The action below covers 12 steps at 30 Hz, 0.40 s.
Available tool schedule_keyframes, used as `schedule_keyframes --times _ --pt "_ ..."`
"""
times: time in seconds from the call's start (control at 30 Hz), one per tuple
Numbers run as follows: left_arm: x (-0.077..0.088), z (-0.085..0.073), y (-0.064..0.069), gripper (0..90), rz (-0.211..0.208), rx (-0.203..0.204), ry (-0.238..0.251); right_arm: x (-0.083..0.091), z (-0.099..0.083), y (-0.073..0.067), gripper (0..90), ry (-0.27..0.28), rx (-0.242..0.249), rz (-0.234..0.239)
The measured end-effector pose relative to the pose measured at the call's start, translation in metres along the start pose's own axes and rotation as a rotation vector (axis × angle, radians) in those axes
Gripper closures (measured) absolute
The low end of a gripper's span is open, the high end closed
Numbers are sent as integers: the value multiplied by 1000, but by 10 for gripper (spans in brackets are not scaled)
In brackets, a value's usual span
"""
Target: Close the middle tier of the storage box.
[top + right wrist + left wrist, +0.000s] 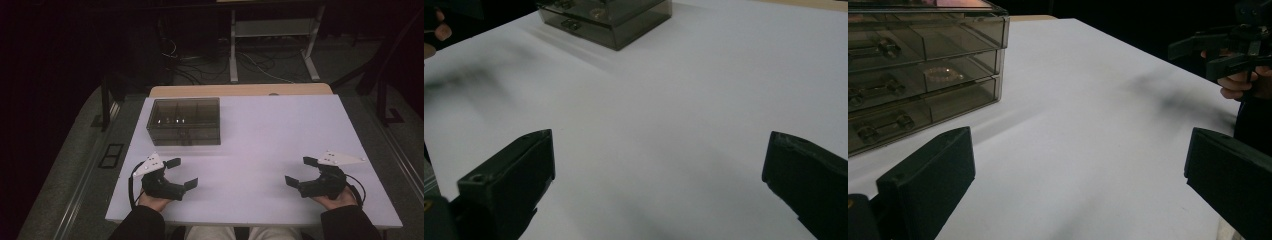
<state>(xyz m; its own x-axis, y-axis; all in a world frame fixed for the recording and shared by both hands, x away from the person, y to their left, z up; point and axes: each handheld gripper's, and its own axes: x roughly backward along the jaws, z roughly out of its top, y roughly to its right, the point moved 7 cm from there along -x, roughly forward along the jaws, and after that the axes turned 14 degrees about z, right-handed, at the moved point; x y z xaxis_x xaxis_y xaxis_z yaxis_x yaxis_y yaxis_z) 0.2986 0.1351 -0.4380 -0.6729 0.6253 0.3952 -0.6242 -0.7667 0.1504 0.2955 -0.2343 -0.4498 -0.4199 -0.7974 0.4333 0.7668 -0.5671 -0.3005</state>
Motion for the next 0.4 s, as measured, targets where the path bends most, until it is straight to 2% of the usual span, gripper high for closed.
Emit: schedule_keyframes --times 0.2,0.4 --pt "0 0 1 0 -4 -2 -4 14 -8 7 0 22 -16 -30" --pt "0 0 1 0 -6 -2 -5 20 -12 7 0 42 -24 -32"
